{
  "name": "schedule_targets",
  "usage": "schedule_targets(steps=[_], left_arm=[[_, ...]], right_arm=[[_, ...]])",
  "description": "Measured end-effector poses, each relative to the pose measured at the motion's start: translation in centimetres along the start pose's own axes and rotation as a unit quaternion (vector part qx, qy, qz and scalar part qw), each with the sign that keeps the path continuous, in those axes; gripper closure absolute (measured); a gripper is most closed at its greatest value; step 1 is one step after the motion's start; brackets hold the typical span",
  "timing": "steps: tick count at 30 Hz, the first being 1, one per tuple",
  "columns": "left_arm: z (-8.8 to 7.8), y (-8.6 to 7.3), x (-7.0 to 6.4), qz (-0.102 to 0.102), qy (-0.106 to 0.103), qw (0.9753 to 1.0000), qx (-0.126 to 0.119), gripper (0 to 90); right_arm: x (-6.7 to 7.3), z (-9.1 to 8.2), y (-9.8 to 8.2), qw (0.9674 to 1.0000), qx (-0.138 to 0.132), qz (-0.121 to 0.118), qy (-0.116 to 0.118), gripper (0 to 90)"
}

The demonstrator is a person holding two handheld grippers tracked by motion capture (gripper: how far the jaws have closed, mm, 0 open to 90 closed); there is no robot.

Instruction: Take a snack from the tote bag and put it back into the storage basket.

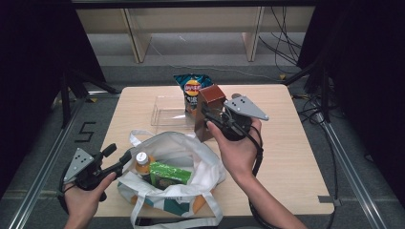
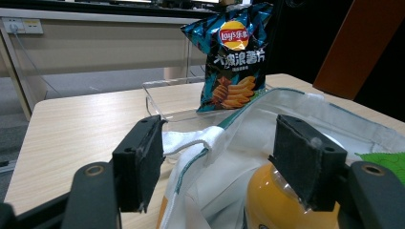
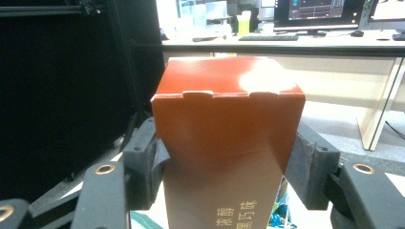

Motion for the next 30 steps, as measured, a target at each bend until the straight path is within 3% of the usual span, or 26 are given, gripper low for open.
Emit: schedule_targets(steps=[30], left_arm=[[0.0,-0.1,0.0,0.000,-0.002,1.0000,0.001,33.7]], right_arm=[[-2.0,2.4,0.4,0.9997,0.001,0.000,-0.026,39.2]])
Point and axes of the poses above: each handheld gripper's, and its own axes: z roughly forward along the jaws, y roughly out of its top, x roughly to its left, the point moved 8 cm from there along z, roughly forward along the jaws, and after that the axes turned 2 degrees about y, right-handed, at the moved point
